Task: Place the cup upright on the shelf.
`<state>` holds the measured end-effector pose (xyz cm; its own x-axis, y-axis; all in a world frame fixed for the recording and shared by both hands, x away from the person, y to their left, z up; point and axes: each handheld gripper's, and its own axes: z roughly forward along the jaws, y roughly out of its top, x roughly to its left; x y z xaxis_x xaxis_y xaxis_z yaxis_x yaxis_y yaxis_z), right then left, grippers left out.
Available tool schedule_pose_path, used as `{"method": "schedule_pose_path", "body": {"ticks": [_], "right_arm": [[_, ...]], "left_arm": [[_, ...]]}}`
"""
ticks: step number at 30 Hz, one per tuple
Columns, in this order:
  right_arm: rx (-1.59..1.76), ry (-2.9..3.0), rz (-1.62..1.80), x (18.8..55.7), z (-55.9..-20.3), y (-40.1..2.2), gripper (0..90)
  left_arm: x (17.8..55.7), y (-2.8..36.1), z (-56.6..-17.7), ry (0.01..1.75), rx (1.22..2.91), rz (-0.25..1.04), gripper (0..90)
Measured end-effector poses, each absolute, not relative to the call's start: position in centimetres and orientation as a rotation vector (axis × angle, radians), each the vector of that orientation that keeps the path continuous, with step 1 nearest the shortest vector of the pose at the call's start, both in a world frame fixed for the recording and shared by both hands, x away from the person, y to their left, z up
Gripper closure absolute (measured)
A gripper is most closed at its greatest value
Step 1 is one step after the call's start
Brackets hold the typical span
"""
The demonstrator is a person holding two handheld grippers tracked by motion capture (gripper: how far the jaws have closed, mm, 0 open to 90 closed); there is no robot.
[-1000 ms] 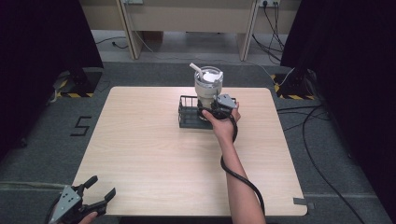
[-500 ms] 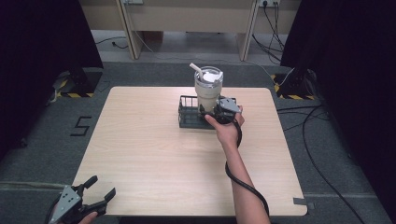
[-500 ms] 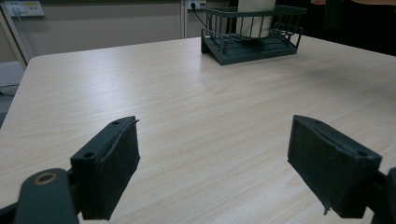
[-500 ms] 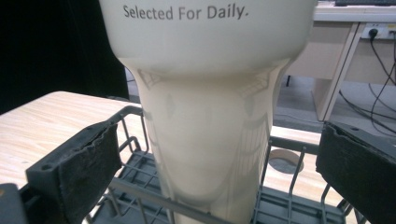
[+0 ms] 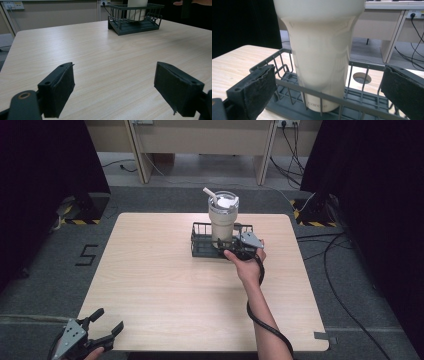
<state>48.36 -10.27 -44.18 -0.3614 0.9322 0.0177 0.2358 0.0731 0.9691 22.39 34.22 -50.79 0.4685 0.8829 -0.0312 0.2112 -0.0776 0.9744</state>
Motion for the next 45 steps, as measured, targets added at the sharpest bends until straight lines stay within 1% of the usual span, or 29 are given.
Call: {"method": "schedule_pose_path", "body": {"ticks": [14,45], "right_arm": [[1.151,1.686,1.328,46.0,-43.9,-11.4,1.2],[1.212,1.684,1.264,42.1,-45.7,-15.9,2.1]], "left_arm": [[22.3,34.2,-50.7,0.976,1.583,0.743,15.9],[22.3,34.2,-50.8,0.983,1.582,0.749,15.8]]}}
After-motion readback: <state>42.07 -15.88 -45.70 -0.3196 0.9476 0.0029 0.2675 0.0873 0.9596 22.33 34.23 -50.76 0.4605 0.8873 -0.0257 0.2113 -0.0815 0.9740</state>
